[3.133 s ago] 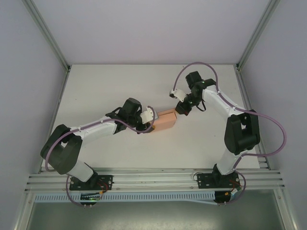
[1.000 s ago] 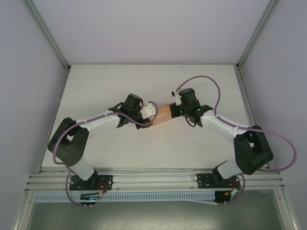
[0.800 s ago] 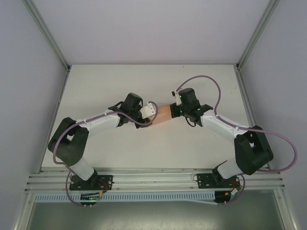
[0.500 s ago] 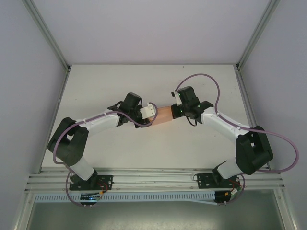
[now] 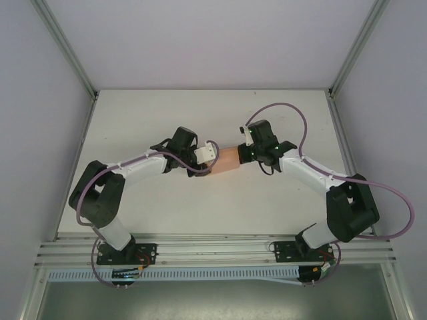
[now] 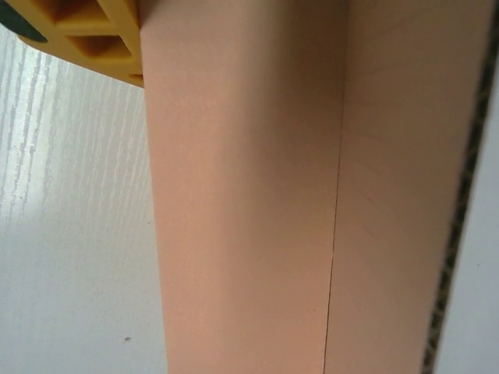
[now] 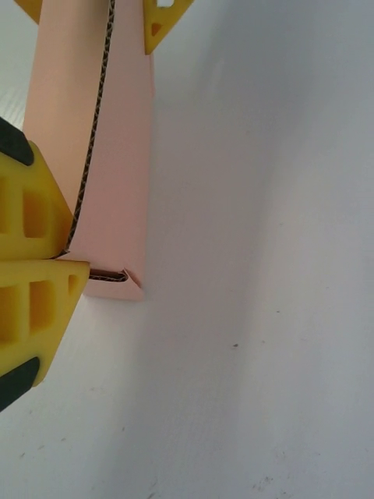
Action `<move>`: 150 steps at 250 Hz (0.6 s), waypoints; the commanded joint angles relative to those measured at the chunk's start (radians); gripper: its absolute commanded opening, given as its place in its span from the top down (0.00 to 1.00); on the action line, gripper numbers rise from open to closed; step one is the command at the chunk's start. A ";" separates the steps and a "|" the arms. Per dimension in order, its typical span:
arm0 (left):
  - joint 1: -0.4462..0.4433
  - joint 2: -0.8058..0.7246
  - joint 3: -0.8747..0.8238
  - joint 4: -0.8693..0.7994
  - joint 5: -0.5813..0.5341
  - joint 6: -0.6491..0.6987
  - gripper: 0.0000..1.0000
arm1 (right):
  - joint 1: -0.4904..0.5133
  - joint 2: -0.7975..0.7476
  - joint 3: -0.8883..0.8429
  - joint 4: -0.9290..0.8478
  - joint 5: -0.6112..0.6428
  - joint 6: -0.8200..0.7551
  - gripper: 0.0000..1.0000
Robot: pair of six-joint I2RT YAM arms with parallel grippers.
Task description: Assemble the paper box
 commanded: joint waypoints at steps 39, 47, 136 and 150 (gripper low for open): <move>0.020 0.055 0.015 -0.098 -0.083 0.024 0.70 | -0.010 0.098 -0.063 -0.188 0.025 0.135 1.00; 0.022 0.051 0.012 -0.096 -0.078 0.024 0.70 | -0.011 0.098 -0.063 -0.207 0.049 0.133 1.00; 0.041 0.071 0.067 -0.170 -0.038 0.043 0.72 | -0.075 0.028 0.057 -0.256 -0.157 0.147 1.00; 0.040 0.062 0.051 -0.139 -0.037 0.054 0.72 | -0.083 0.032 0.079 -0.248 -0.231 0.177 1.00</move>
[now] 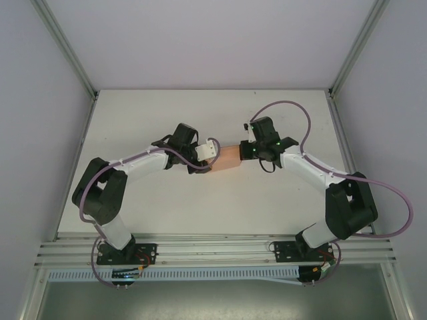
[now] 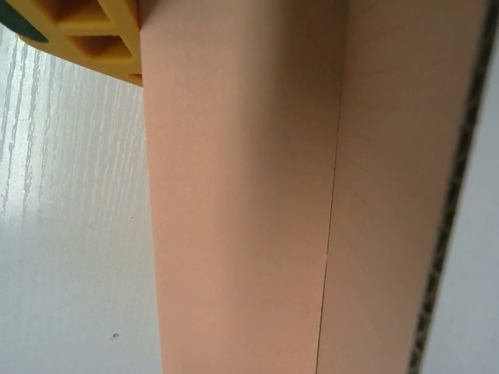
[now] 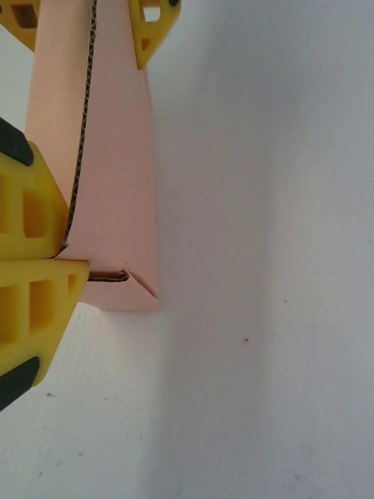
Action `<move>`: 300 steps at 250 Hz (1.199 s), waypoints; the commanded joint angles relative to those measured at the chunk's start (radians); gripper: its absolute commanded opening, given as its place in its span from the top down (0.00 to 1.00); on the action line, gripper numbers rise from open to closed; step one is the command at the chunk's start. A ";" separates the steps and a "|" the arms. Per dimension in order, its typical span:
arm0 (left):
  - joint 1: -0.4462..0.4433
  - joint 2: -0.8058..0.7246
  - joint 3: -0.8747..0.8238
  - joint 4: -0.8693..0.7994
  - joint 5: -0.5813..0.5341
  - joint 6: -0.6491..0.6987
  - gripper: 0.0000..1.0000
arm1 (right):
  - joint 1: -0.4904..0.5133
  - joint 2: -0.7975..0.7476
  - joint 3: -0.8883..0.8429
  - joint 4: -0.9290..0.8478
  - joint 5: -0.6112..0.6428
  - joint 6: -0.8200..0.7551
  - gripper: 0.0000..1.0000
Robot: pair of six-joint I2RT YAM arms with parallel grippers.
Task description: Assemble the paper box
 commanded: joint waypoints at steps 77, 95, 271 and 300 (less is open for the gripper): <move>0.029 0.052 -0.004 -0.087 -0.047 0.033 0.73 | -0.088 0.032 0.042 -0.175 -0.249 0.100 1.00; 0.029 0.059 -0.002 -0.091 -0.056 0.034 0.73 | -0.086 0.043 0.031 -0.190 -0.203 0.078 1.00; 0.029 0.065 -0.009 -0.092 -0.079 0.042 0.75 | -0.017 0.164 -0.183 -0.164 0.235 0.144 1.00; 0.030 0.058 -0.014 -0.085 -0.082 0.049 0.75 | -0.012 0.161 -0.207 -0.200 0.264 0.193 1.00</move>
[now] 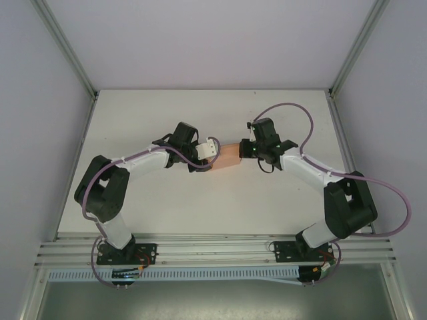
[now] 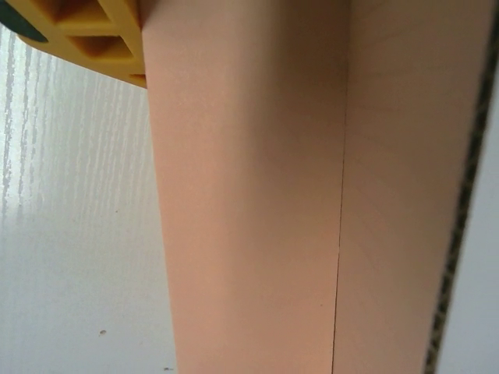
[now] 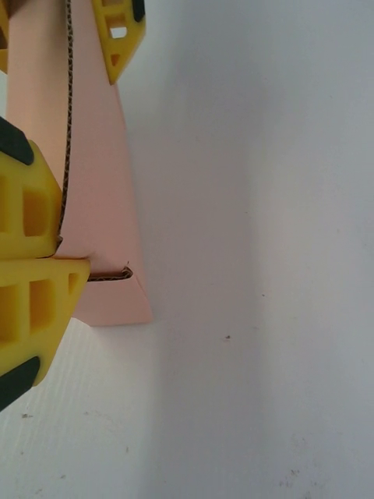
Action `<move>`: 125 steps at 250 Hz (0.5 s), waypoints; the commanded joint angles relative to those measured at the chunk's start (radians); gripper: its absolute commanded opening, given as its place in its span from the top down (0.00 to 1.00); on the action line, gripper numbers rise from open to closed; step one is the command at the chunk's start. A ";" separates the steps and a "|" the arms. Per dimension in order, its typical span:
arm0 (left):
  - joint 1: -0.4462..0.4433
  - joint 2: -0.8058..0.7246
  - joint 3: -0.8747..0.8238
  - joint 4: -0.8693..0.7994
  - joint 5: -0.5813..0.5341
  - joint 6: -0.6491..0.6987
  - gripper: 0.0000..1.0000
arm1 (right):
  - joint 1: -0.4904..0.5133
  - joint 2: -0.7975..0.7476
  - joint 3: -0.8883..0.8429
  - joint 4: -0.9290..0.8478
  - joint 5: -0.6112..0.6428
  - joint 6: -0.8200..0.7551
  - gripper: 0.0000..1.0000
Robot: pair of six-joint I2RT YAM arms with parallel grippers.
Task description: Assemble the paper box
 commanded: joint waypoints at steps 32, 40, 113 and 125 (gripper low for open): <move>0.021 0.029 -0.020 -0.118 -0.091 0.030 0.75 | -0.011 0.090 -0.157 -0.342 0.238 0.120 1.00; 0.021 0.029 -0.020 -0.120 -0.090 0.033 0.75 | -0.010 0.076 -0.149 -0.346 0.242 0.104 1.00; 0.021 0.037 0.005 -0.161 -0.069 0.047 0.75 | -0.074 -0.009 0.036 -0.439 0.132 -0.142 1.00; 0.021 0.038 0.003 -0.159 -0.065 0.046 0.75 | -0.075 -0.002 0.030 -0.429 0.121 -0.154 1.00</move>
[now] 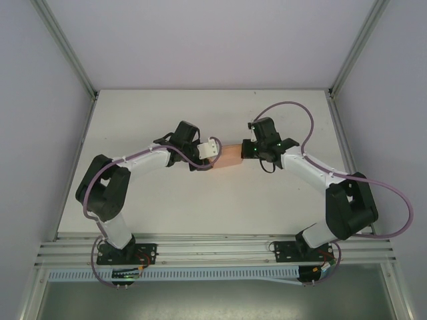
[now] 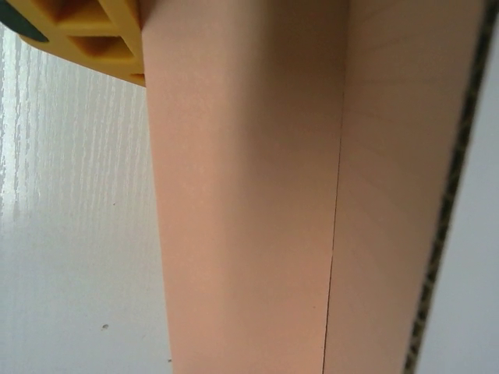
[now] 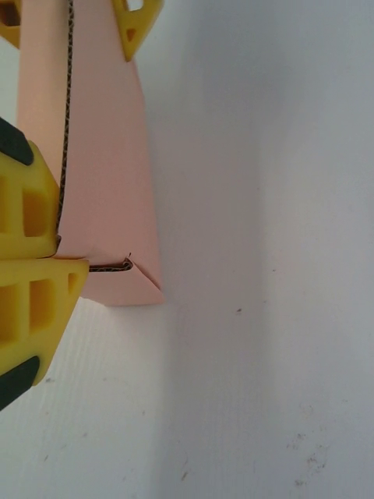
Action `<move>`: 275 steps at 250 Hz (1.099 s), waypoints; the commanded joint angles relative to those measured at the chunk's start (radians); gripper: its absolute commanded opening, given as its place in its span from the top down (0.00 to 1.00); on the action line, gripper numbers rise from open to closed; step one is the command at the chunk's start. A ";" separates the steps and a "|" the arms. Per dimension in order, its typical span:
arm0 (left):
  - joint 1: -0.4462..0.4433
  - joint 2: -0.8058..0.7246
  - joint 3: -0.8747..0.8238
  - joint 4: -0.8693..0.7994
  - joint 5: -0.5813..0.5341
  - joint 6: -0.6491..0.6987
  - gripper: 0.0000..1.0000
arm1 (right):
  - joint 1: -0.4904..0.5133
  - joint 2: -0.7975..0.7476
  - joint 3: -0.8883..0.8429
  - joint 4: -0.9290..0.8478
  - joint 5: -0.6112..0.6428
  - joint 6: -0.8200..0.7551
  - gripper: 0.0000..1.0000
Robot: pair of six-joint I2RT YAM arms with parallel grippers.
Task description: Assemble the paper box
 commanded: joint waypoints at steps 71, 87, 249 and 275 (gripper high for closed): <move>0.030 0.079 0.017 -0.171 -0.070 -0.006 0.74 | -0.026 0.120 -0.130 -0.131 0.029 0.004 1.00; 0.030 0.076 0.013 -0.157 -0.069 -0.007 0.74 | -0.006 0.136 -0.132 -0.138 0.066 0.019 1.00; 0.030 -0.046 0.065 -0.171 -0.019 -0.185 0.02 | 0.087 0.189 0.034 -0.260 0.163 0.112 1.00; 0.029 -0.122 0.042 -0.113 -0.089 -0.244 0.02 | 0.103 0.195 0.078 -0.295 0.178 0.111 1.00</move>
